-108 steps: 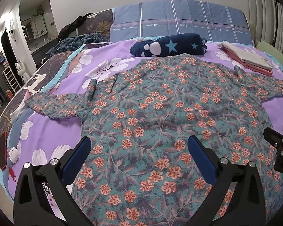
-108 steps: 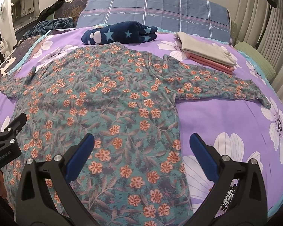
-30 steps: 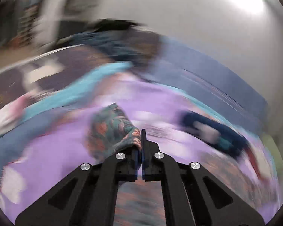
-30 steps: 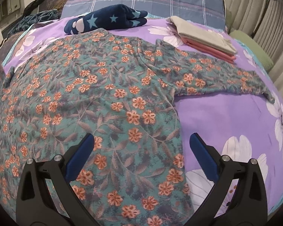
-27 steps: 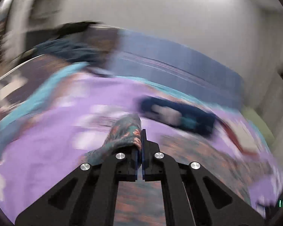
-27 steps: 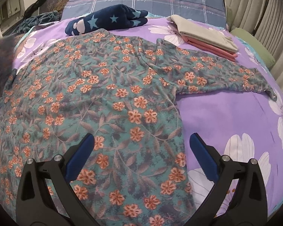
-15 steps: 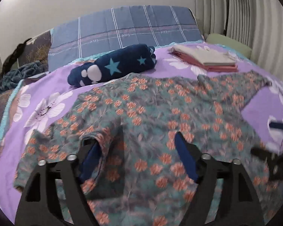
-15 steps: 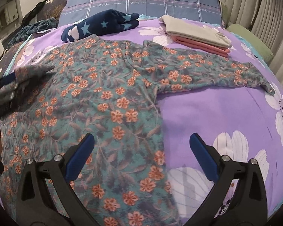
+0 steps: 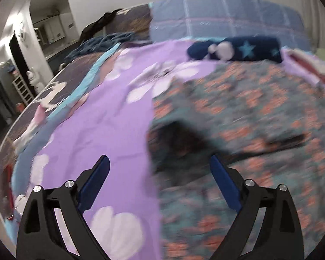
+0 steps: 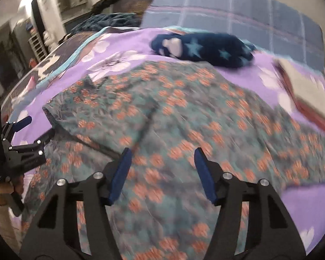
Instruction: Fold small clothes
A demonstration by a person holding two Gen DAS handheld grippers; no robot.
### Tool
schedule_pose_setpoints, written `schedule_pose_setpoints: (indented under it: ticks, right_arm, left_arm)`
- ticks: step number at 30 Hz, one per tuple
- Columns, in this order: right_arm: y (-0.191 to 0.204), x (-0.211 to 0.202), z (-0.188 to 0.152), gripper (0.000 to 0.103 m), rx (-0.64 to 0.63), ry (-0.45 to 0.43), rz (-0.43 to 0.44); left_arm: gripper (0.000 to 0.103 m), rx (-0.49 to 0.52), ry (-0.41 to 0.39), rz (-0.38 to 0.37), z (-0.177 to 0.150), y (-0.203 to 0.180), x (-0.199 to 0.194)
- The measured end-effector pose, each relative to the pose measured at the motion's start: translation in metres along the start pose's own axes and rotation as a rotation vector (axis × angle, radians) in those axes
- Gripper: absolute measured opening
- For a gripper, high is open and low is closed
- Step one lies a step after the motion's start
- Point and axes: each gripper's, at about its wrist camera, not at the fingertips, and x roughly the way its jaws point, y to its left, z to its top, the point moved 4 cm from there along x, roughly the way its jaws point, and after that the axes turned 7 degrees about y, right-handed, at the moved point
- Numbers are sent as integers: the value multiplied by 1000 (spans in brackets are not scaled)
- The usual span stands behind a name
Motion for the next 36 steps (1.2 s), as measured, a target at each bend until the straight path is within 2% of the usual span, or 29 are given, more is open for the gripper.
schedule_pose_setpoints:
  ticks: [5,7,10,12,14,17,19,23,25,27,28,30,32,34,36]
  right_arm:
    - [60,33,6,60,-232,33,-14]
    - [71,42,5,57,-269,42,-7]
    - [76,62,11,43,-285,49,-55]
    - [68,71,13,20,-262,72,-70]
    - [47,60,16,9,-158,52,-20]
    - [-2,28,14,9,26,-27,32]
    - [-34,15,4,9,120,-27,54]
    - [-109,10,-38,17,361,101,89]
    - [-127,14,-53,32,437,148,124]
    - [-131,11,-58,35,467,134,138]
    - [-128,9,-57,36,454,121,134]
    - [-102,2,-38,42,342,69,123]
    - [-68,-1,-19,49,190,9,90]
    - [-13,4,2,52,-34,-46,33]
    - [24,20,13,53,-164,-20,10]
  left_arm:
    - [93,-36,70,53,2,16,30]
    - [93,-44,88,88,7,18,41]
    - [93,-67,112,127,10,20,56]
    - [94,-80,114,124,11,22,57]
    - [95,-81,108,131,10,21,56]
    - [96,-89,103,125,8,21,56]
    - [96,-93,101,121,8,21,55]
    - [96,-87,98,130,8,19,55]
    - [96,-86,99,131,8,19,55]
    - [96,-86,100,131,8,19,56]
    - [96,-84,100,134,8,19,56]
    - [96,-78,98,146,8,17,55]
    - [96,-68,96,160,8,16,55]
    - [96,-65,95,164,9,15,55]
    - [96,-67,97,161,9,15,55]
